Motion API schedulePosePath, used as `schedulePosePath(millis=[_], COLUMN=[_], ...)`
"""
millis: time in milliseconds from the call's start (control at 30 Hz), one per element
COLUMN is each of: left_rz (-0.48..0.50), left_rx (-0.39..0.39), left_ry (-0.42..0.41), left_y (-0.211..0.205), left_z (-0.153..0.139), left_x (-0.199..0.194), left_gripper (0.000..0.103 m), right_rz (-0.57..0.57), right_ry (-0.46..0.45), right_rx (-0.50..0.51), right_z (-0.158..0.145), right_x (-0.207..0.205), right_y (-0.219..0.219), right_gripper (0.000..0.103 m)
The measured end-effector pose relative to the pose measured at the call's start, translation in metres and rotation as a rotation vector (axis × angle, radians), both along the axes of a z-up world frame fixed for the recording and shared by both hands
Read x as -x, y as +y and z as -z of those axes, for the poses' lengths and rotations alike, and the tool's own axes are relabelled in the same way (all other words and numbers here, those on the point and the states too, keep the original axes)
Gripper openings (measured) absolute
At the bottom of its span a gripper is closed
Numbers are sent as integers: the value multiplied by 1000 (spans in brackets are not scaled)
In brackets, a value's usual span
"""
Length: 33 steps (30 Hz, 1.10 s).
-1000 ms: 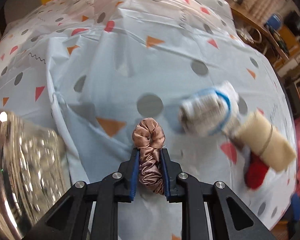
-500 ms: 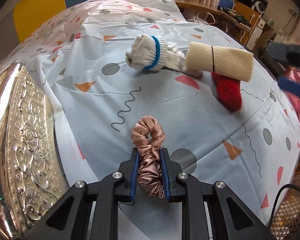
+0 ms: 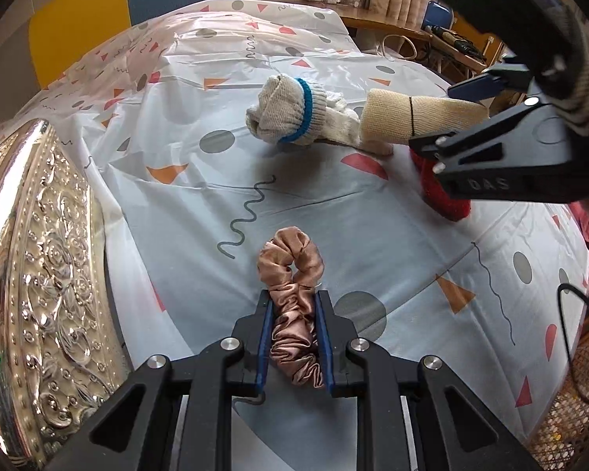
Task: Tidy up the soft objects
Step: 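Grasp the beige sock with the right tool while left tool holds the scrunchie, then lift the beige sock with the right tool while left tool carries the scrunchie toward the tray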
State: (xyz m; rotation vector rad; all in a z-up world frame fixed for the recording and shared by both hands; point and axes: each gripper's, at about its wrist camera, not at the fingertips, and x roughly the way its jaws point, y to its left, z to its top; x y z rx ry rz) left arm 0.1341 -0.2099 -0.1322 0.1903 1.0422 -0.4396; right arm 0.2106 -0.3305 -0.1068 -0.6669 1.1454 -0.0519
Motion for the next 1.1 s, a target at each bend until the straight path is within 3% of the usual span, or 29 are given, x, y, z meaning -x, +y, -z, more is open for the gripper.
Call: schedulePosePath(millis=[33,67,267,367,433,633,900,1100], left_rz=[4,6,4,8,10,10,24,-70], left_rx=[0,1,30,32,32,21,76,106], left_ry=[-6,-11,-36,-42,-39,2,-5,-22], left_y=[0,1,6,8,9,9,3,17], left_z=[1,1,4,5,5,3,-43,-93], left_x=[0,1,10,13,13,9,-5,-61], left_gripper=[21,21,21,21,21,15,13,13], right_rz=[7,23,165,271,323,397,381,345], right_ry=[-3,-11,-134,-107,-89,22,28,18], right_rx=[-11,-37,-373,-593,-660,-601,-619,-568], right_z=[2,2,-46,-49,-39,12,15,16], right_x=[-2,-3,22,45,63,76,75,79], right_y=[-2,-3,-21,-32,-31,-18,-19,-12], right_gripper=[56,42,39,39,39,40,41,41])
